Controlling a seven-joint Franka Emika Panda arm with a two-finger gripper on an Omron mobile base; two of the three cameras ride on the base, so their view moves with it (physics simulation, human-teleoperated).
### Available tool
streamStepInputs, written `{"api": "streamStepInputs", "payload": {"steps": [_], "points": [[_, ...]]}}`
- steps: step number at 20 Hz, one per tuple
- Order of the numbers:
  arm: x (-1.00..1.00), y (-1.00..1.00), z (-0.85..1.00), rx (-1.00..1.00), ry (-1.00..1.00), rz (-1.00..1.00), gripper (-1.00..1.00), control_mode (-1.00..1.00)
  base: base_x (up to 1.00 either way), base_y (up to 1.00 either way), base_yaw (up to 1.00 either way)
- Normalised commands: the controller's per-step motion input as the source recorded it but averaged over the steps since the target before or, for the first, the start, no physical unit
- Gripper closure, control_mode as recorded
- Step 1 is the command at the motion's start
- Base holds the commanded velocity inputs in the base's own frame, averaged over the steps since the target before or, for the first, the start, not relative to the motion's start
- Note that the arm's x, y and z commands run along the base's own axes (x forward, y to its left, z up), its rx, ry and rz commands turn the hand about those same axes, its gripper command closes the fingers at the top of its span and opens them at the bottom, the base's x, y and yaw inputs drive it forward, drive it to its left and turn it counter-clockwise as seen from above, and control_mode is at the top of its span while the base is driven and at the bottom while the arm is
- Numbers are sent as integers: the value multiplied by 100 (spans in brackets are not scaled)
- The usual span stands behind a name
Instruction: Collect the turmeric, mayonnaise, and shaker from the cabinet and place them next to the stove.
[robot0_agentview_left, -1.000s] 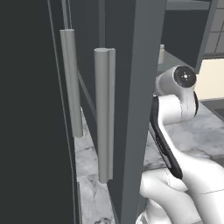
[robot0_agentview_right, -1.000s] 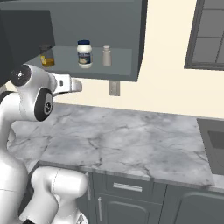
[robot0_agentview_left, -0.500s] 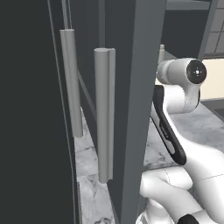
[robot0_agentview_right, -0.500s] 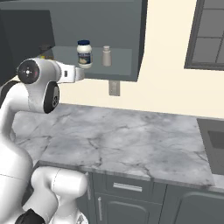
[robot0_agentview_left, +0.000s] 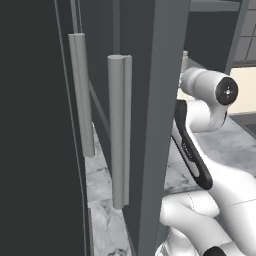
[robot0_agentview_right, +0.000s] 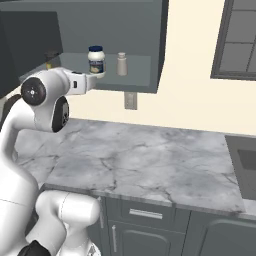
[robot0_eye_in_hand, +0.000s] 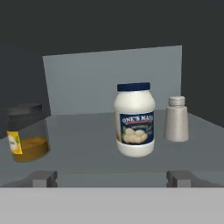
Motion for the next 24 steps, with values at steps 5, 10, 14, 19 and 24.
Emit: {"api": "streamStepInputs", "payload": {"steps": [5,10,14,19,24], "points": [[0,0,9,0,-14,0,-100,-100,0,0,0],[0,0,3,0,-6,0,-100,-100,0,0,0],[0,0,1,0,-1,0,-100,-100,0,0,0],[0,0,0,0,0,0,-100,-100,0,0,0],[1,-1,0,0,0,0,-100,-100,0,0,0]]}}
